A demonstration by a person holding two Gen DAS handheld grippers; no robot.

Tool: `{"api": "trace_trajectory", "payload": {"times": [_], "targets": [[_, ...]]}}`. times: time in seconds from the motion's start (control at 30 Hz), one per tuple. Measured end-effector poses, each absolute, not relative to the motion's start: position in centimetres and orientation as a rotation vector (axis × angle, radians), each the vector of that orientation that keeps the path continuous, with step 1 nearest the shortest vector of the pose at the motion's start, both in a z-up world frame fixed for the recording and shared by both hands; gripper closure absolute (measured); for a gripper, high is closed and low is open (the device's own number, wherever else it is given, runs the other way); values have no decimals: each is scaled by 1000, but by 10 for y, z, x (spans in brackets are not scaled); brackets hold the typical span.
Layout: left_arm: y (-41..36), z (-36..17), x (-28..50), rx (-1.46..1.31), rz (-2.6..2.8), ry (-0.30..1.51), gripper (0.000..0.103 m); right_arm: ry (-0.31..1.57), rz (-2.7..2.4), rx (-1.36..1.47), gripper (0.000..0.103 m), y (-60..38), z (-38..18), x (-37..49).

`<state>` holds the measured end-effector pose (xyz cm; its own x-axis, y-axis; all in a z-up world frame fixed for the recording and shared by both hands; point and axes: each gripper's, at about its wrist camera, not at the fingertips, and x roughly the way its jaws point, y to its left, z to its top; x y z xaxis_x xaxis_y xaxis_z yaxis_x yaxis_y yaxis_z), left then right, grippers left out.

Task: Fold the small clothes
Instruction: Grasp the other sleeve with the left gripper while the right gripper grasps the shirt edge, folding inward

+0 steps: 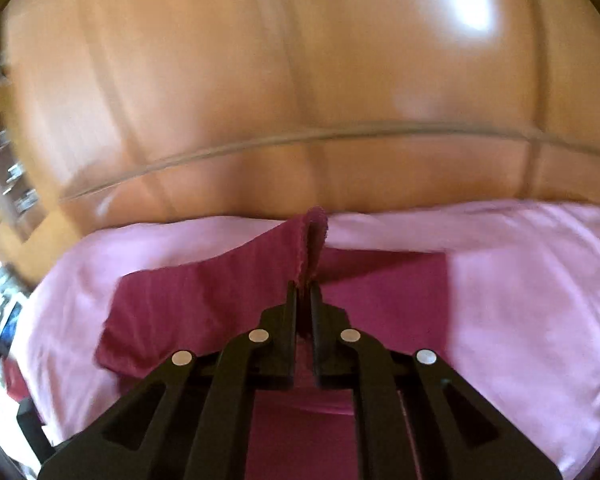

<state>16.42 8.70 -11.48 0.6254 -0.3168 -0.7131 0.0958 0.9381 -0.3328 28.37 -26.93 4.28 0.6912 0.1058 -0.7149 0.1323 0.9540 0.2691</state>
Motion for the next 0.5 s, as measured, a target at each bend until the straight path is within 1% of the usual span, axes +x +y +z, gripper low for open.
{"api": "trace_trajectory", "payload": {"times": [0.2, 0.27, 0.33, 0.37, 0.4, 0.43, 0.47, 0.5], "targets": [[83, -114, 167, -240, -226, 886, 67, 953, -219, 351, 98, -343, -26, 274], [82, -109, 168, -233, -216, 893, 67, 996, -232, 383, 98, -351, -48, 270], [83, -100, 167, -242, -214, 881, 67, 1009, -236, 402, 94, -353, -60, 266], [84, -97, 167, -243, -217, 868, 67, 1002, -236, 400, 90, -352, -60, 262], [84, -90, 169, -239, -220, 848, 67, 997, -238, 397, 67, -353, -59, 261], [83, -83, 171, -232, -221, 826, 67, 991, -249, 392, 47, -354, -56, 261], [82, -77, 173, -227, -223, 809, 67, 964, -271, 384, 31, -354, -50, 257], [80, -72, 177, -222, -224, 793, 67, 922, -285, 373, 32, -351, -42, 253]]}}
